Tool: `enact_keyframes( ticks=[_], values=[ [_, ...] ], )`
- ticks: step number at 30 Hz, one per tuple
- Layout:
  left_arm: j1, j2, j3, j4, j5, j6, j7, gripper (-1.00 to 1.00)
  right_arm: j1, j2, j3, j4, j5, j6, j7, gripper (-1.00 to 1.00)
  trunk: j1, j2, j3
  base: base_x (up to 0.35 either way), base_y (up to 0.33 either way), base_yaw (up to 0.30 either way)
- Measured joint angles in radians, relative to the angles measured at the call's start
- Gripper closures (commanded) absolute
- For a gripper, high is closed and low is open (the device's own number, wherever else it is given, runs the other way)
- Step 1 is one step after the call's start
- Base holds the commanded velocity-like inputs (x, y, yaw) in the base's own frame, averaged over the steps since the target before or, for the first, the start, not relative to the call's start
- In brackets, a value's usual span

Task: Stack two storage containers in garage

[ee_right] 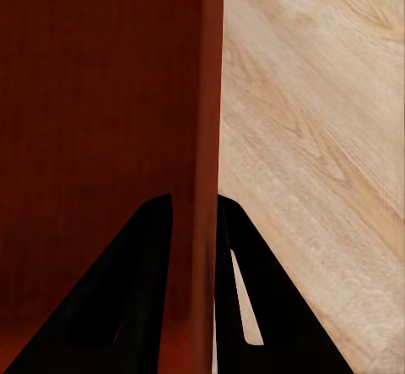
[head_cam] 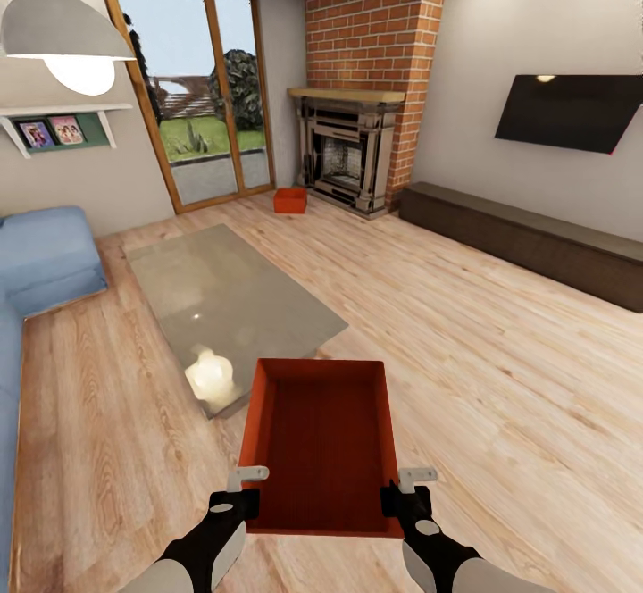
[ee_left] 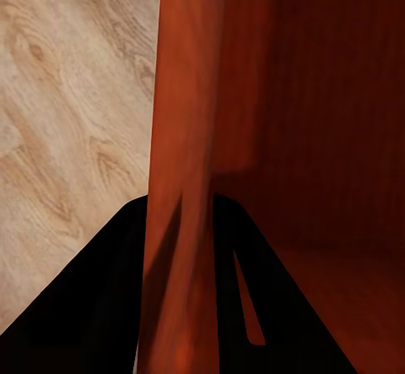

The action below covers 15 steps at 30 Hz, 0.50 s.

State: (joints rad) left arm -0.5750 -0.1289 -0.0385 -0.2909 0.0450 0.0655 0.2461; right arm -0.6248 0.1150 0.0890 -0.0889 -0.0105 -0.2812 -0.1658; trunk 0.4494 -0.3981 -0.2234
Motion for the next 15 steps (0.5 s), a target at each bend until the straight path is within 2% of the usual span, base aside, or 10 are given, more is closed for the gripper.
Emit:
enact_keyframes(
  ticks=[15],
  values=[
    [0.000,0.000,-0.005,0.000,0.004,0.001,0.003,1.00,0.000,0.000,0.001,0.000,-0.002,0.000,0.000,1.00,0.000,0.000,0.024,0.000,0.000,0.000]
  ],
)
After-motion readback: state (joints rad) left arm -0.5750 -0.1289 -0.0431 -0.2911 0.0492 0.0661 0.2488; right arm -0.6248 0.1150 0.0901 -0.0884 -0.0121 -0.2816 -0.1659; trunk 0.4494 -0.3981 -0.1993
